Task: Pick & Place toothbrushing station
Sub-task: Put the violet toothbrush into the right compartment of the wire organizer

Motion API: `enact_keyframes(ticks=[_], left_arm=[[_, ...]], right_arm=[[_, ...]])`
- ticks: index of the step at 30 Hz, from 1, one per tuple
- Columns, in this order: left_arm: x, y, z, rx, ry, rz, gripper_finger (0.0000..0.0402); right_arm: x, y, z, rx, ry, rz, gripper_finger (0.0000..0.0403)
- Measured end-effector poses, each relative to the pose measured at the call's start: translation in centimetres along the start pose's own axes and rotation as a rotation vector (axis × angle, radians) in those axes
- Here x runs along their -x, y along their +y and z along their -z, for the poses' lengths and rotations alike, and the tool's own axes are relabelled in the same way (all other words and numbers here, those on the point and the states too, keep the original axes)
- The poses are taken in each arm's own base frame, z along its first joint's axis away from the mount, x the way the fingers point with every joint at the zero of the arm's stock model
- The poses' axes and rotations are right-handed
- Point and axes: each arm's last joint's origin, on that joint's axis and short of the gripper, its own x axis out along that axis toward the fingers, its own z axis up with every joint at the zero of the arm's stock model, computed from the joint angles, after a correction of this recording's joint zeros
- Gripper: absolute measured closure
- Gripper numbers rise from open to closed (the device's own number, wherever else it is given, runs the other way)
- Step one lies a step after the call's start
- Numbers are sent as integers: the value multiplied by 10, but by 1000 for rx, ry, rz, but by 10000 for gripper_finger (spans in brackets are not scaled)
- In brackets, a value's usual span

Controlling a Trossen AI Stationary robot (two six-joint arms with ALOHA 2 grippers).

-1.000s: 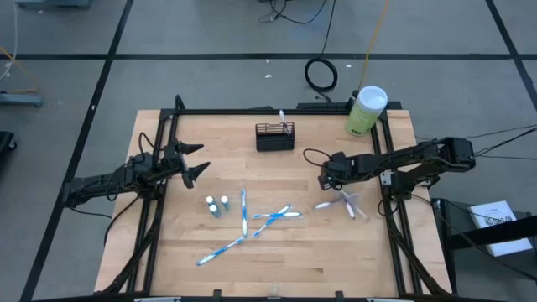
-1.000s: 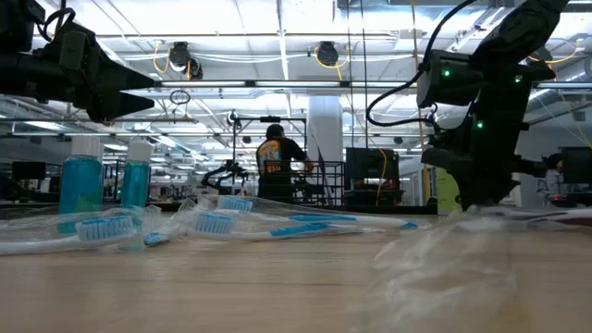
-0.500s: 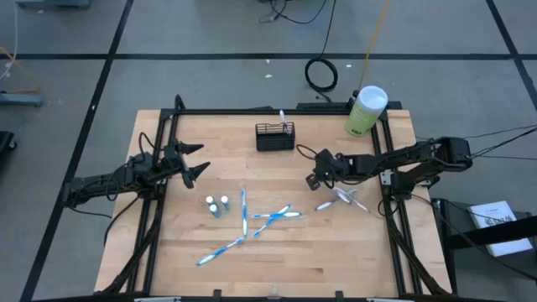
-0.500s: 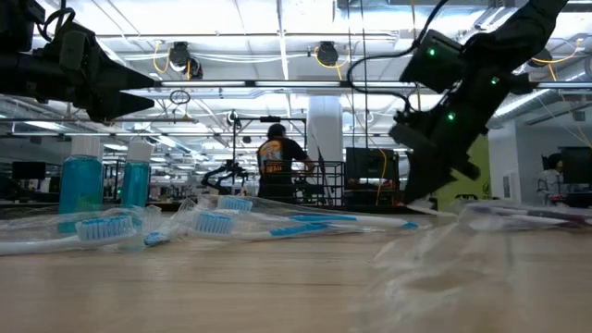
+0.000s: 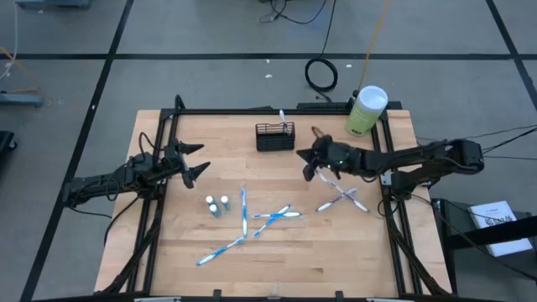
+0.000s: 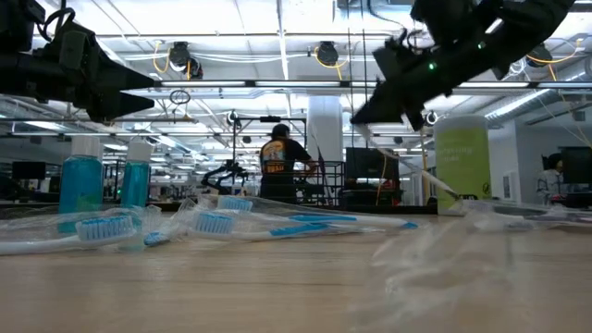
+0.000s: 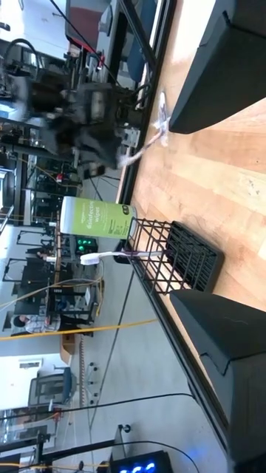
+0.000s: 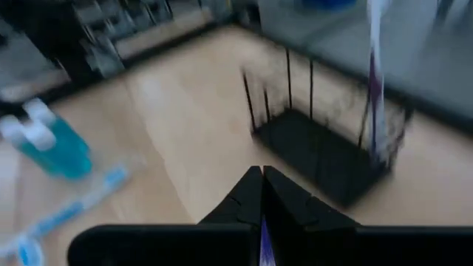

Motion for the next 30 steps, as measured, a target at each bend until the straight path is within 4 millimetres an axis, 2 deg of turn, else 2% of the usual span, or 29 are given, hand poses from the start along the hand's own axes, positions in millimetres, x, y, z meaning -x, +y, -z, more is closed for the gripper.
enact_keyframes(ticks=[5,10,15,21,30], left_arm=[[0,0,-1,1,-5,5,34],[0,0,0,1,-5,5,34],[0,0,-1,1,-5,6,34],[0,0,-1,1,-5,6,34],[0,0,-1,1,-5,6,34]], right_arm=[[4,-4,-29,78,-253,-18,403],[2,-18,-51,126,-470,21,403],[-8,-38,-58,101,-576,-38,403],[-21,-59,-63,55,-704,-32,403],[-52,-70,-83,62,-744,-68,403]])
